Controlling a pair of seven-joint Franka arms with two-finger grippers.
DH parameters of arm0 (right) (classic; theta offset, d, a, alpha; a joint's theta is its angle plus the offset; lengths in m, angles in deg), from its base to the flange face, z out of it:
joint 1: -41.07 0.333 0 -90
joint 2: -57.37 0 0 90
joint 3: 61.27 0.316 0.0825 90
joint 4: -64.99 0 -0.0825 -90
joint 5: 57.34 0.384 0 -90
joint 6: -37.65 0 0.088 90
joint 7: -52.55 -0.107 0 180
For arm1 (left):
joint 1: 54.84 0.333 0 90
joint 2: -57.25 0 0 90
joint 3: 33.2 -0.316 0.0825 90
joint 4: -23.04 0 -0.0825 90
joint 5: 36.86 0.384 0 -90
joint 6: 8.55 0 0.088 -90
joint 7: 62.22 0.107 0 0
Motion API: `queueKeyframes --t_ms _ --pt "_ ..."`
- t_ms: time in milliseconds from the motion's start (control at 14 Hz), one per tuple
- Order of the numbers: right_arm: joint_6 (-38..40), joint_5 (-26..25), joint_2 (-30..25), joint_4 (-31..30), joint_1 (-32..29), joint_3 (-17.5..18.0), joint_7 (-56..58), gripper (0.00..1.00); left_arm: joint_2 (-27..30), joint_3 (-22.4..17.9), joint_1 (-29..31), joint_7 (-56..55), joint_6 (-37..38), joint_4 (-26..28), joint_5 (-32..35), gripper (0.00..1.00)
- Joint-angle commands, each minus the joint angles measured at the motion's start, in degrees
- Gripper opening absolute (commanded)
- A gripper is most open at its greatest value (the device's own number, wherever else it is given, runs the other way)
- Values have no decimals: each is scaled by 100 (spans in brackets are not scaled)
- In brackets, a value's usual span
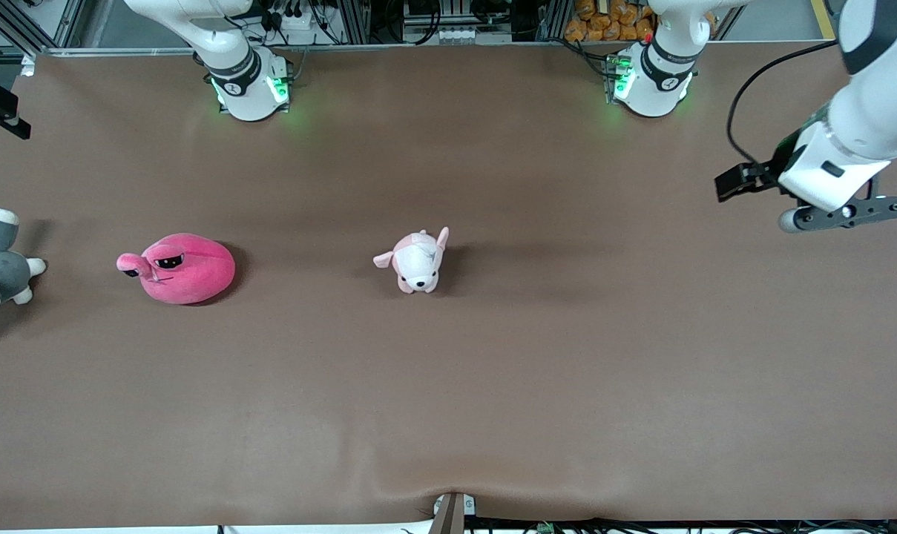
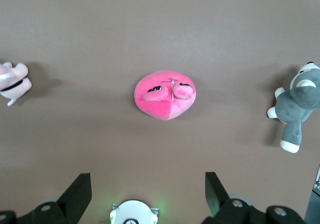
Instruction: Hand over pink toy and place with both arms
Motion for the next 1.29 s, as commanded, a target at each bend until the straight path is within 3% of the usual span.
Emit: queueKeyframes --t_ms 0,429,643,714,1214 --pt "122 333 17 54 -129 -55 147 100 118 23 220 1002 328 -135 62 100" --pt "218 397 9 54 -41 -39 -626 100 110 -169 116 1234 417 -233 -17 100" --pt "446 318 35 63 -41 -47 -600 100 118 -1652 -1271 1234 460 -233 -43 100" --pt "456 318 35 63 -49 -47 -591 100 118 -1821 -1448 1234 469 -233 -43 100" --pt "447 291 35 72 -58 -47 -556 100 57 -1823 -1433 1234 584 -567 -43 100"
